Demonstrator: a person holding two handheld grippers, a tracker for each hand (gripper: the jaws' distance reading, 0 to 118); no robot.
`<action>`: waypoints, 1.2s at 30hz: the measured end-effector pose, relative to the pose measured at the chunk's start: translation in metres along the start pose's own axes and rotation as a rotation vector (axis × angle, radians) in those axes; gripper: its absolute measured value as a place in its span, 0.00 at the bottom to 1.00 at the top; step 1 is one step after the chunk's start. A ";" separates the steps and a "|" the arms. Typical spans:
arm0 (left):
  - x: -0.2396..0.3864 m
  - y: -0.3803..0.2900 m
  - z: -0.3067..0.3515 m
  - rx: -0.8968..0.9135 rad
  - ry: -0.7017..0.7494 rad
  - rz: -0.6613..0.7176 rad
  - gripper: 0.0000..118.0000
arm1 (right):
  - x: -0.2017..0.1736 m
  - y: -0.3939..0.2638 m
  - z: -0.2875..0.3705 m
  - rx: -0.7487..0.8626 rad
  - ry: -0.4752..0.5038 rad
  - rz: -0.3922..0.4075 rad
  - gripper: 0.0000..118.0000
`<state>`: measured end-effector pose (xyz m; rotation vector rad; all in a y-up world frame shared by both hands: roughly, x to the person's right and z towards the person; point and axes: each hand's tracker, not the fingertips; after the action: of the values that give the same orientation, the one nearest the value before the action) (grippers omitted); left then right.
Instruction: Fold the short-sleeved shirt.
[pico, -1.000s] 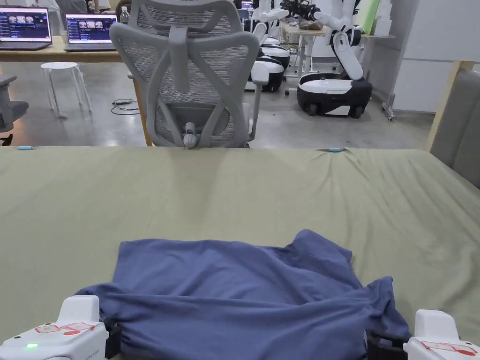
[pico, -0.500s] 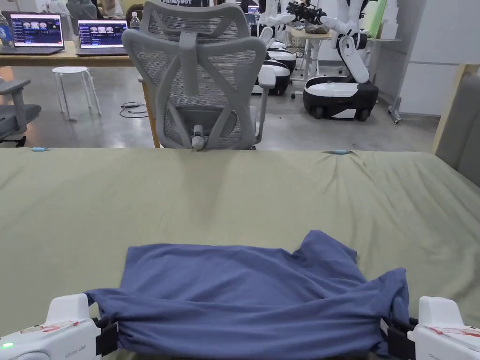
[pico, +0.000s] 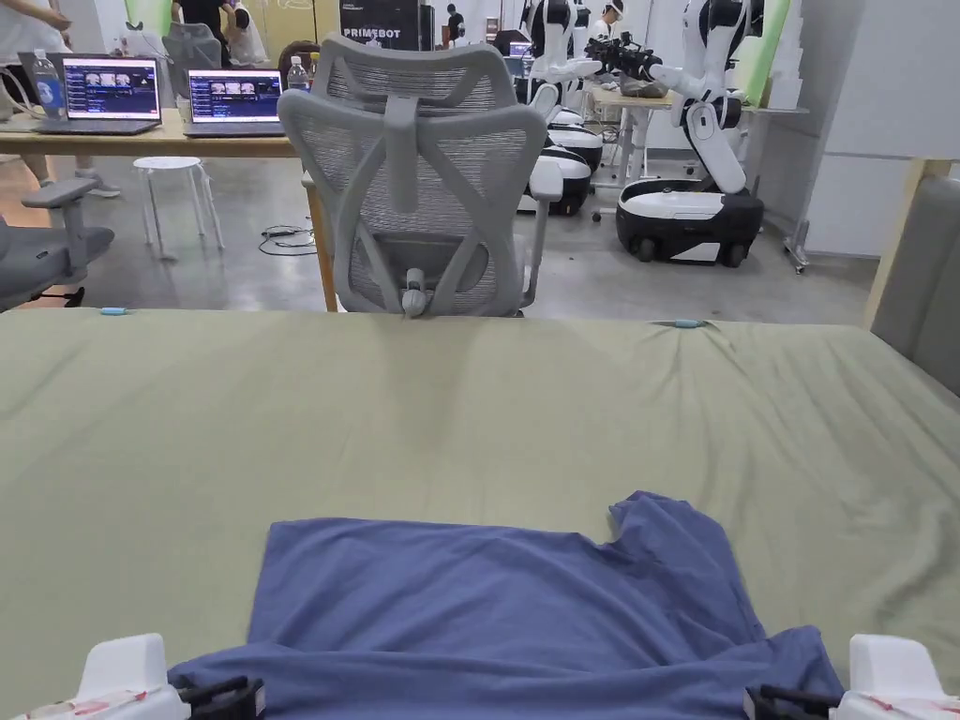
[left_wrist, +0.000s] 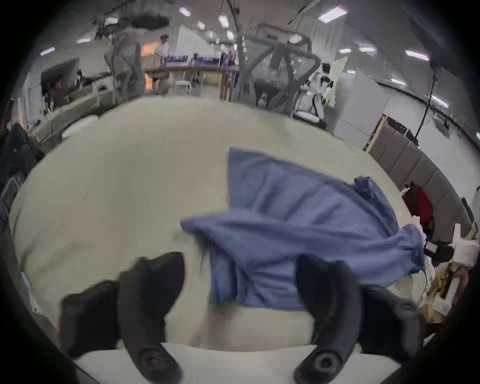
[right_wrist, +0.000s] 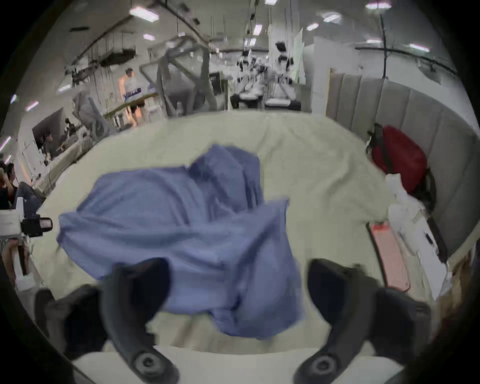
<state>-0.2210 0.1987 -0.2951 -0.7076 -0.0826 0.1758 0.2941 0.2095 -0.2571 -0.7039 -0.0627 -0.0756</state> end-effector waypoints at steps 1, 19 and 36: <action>0.001 0.009 0.005 0.030 -0.015 -0.010 0.82 | -0.007 0.009 0.009 0.052 0.015 -0.009 1.00; 0.063 0.048 -0.047 0.102 -0.052 -0.209 0.00 | -0.102 0.040 -0.011 0.270 0.167 0.217 0.02; -0.007 0.145 -0.296 -0.210 0.143 -0.167 0.73 | -0.043 0.085 -0.090 0.183 0.098 0.203 0.01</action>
<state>-0.2072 0.1161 -0.6138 -0.9162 -0.0235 -0.0447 0.2622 0.2179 -0.3843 -0.5195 0.0951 0.0889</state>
